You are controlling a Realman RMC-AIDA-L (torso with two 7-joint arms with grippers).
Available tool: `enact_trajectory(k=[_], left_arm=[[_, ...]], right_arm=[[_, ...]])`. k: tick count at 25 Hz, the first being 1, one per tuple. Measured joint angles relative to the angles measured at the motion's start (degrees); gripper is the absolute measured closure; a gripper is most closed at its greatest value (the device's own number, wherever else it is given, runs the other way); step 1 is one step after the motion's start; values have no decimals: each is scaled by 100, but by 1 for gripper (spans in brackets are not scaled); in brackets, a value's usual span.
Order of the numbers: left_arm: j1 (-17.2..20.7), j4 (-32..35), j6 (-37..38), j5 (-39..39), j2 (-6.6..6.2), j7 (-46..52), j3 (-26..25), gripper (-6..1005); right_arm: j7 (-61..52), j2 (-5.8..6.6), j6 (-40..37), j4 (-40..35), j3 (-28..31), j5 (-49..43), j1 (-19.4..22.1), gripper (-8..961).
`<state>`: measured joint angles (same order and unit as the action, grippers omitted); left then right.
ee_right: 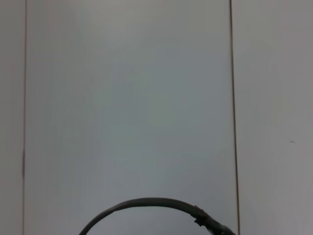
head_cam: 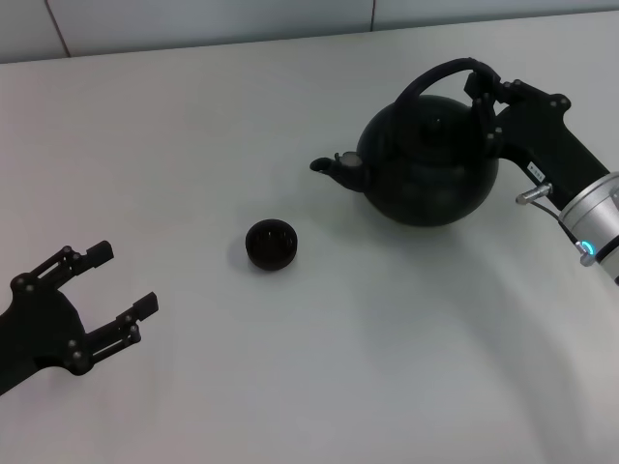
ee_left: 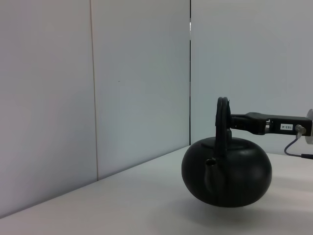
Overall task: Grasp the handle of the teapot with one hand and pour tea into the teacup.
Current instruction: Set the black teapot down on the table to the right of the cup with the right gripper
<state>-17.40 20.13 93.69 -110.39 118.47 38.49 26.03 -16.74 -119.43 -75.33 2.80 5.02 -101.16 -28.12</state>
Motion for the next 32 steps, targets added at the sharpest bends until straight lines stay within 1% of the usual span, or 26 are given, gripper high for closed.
enact_trajectory(k=[12, 30, 32], left_arm=[[0, -11, 0, 0, 0, -9, -1, 200], [-12, -59, 0, 0, 0, -9, -28, 200], [-12, -59, 0, 0, 0, -9, -28, 200]], right_arm=[[-3, 7, 252, 17, 106, 8, -14, 865], [-15, 0, 318, 37, 105, 11, -27, 865], [-20, 1, 362, 37, 105, 11, -29, 832]])
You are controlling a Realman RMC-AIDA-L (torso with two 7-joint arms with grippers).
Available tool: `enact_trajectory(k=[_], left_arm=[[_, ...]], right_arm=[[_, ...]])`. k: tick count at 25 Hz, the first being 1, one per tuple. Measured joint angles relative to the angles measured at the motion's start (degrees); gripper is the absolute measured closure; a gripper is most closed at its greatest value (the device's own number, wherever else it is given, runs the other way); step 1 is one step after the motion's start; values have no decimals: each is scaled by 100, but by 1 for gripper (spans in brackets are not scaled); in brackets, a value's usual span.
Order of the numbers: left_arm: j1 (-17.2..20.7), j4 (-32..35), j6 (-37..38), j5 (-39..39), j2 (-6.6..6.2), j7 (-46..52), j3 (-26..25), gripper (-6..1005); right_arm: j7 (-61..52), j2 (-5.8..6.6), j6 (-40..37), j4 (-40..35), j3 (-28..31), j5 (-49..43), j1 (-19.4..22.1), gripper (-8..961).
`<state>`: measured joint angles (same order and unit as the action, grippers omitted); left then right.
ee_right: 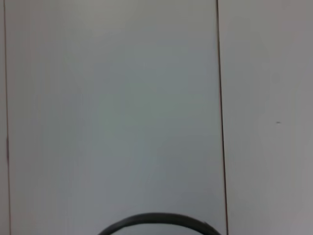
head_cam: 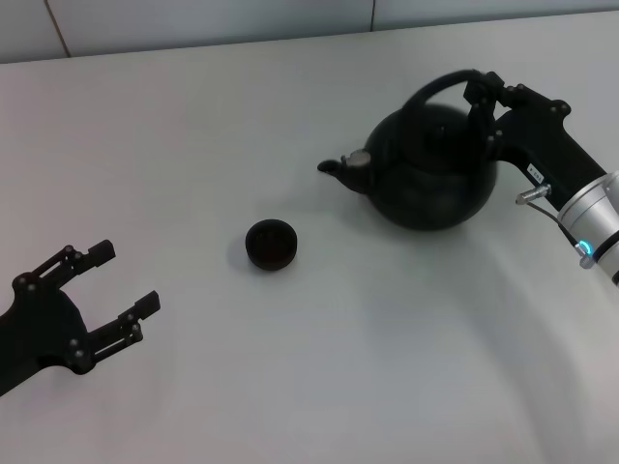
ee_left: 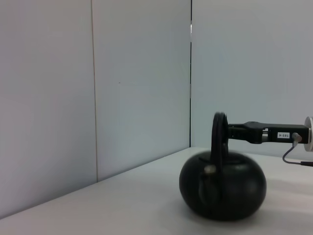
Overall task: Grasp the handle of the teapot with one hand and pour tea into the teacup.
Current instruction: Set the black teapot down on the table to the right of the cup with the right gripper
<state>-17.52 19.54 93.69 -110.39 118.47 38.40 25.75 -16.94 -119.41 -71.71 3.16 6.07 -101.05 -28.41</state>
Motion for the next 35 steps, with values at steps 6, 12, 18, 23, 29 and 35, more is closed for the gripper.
enact_trajectory(k=[6, 12, 18, 23, 29, 35], left_arm=[[-21, -7, 0, 39, 0, 0, -8, 200], [-24, -15, 0, 77, 0, 7, -9, 200], [-23, -20, 0, 80, 0, 9, -9, 200], [-16, -20, 0, 80, 0, 9, -9, 200], [-6, -20, 0, 80, 0, 9, -9, 200], [17, -23, 0, 73, 0, -78, 28, 200]], right_arm=[[-85, 3, 216, -30, 76, 0, -32, 676], [-81, 6, 152, -44, 100, 0, 6, 437], [-55, 10, -22, -50, 94, -10, 54, 309], [-80, 15, -31, -51, 84, -26, 95, 270], [-113, 18, -47, -38, 24, -53, 139, 241], [-78, 21, -518, -53, -208, -141, 408, 230]])
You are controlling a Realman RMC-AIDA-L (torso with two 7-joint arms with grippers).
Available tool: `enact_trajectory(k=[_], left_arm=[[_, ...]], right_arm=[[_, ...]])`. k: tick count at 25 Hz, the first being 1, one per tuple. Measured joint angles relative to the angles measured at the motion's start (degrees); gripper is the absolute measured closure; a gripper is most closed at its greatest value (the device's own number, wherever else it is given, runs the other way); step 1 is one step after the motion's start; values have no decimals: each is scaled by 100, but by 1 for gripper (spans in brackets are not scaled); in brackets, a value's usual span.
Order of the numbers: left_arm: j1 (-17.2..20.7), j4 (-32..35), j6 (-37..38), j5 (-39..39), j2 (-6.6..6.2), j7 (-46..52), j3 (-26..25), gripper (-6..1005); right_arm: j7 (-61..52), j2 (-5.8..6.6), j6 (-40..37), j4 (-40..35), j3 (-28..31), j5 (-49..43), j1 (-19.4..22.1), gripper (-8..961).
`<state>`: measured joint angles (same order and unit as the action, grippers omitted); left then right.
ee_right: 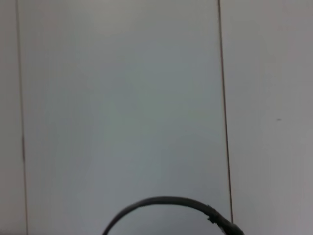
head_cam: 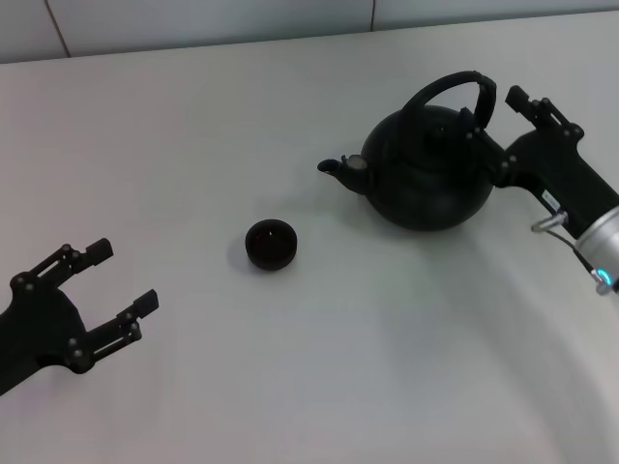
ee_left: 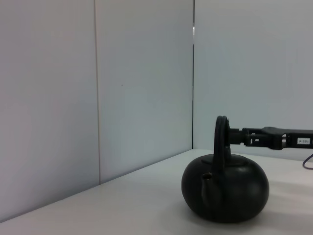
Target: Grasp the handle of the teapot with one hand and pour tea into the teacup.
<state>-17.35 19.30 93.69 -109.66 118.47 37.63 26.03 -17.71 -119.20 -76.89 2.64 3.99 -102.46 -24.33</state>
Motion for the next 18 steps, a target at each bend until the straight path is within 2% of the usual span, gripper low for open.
enact_trajectory(k=[5, 9, 14, 18], left_arm=[[4, -13, 8, -31, -9, -54, 33, 200], [16, -14, 5, -47, -13, -55, 120, 200], [21, -15, 35, -48, -23, -55, 156, 200], [21, -15, 54, -48, -25, -55, 216, 200]], right_arm=[[-32, 11, -627, -39, -98, -2, 397, 221], [-351, 25, -1082, -254, -493, -3, 663, 214], [-1243, 31, -1700, -912, -1168, -35, 843, 205], [-2144, 77, -1998, -1736, -1833, -306, 920, 198]])
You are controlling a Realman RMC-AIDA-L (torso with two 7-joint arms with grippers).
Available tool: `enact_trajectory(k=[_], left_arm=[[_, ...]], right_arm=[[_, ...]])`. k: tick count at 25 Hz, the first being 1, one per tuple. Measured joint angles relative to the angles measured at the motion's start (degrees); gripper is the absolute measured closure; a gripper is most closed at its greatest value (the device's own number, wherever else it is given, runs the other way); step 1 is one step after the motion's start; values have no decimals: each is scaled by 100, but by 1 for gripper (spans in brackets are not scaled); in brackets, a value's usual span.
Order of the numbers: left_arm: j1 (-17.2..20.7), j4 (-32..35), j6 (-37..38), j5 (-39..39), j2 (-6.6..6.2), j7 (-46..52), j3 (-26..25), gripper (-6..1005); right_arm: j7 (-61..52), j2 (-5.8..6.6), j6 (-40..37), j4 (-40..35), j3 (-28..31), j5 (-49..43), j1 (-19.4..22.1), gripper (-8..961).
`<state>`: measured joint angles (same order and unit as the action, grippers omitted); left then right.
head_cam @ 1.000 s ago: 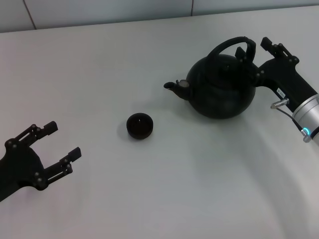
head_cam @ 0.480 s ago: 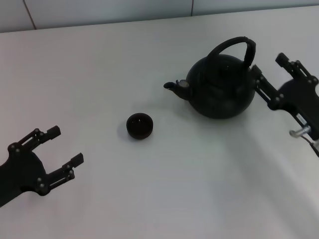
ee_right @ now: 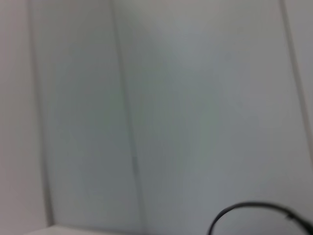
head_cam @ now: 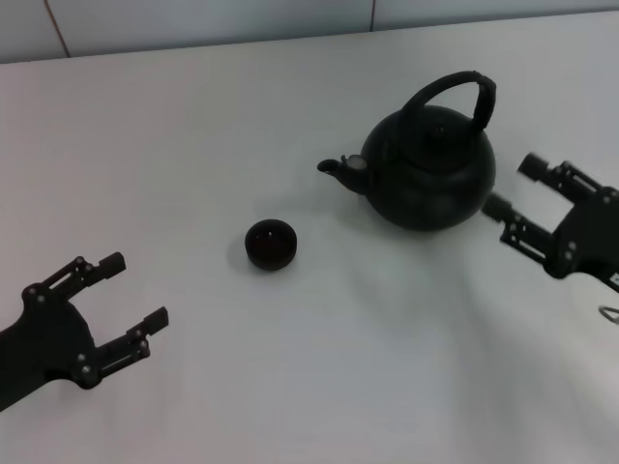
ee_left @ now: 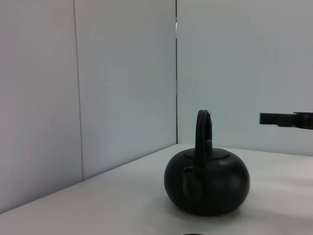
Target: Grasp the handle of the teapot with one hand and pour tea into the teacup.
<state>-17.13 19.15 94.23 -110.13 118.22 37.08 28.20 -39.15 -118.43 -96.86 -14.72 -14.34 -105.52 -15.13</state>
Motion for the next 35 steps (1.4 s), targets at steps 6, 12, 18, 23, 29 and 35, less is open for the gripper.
enact_trajectory(k=[6, 12, 18, 23, 29, 35], left_arm=[[-4, 22, 8, -6, -14, 2, 132, 200], [-22, 71, 8, -10, -23, 20, 240, 200], [-83, 201, -37, -26, -39, 71, 430, 200], [-226, 336, -101, -239, -66, 210, 560, 200], [-388, 508, -95, -502, -78, 437, 564, 200], [-466, 574, -46, -567, -87, 527, 564, 200]], right_arm=[[-782, 187, -26, -636, -288, -805, -254, 188], [-929, 291, -23, -939, -310, -1818, -586, 177], [-1483, 231, -438, -1640, -464, -2326, -630, 166], [-1522, 209, -551, -1838, -493, -2390, -602, 161], [-1521, 200, -556, -1847, -566, -2430, -647, 161], [-1513, 192, -525, -1863, -588, -2430, -691, 162]])
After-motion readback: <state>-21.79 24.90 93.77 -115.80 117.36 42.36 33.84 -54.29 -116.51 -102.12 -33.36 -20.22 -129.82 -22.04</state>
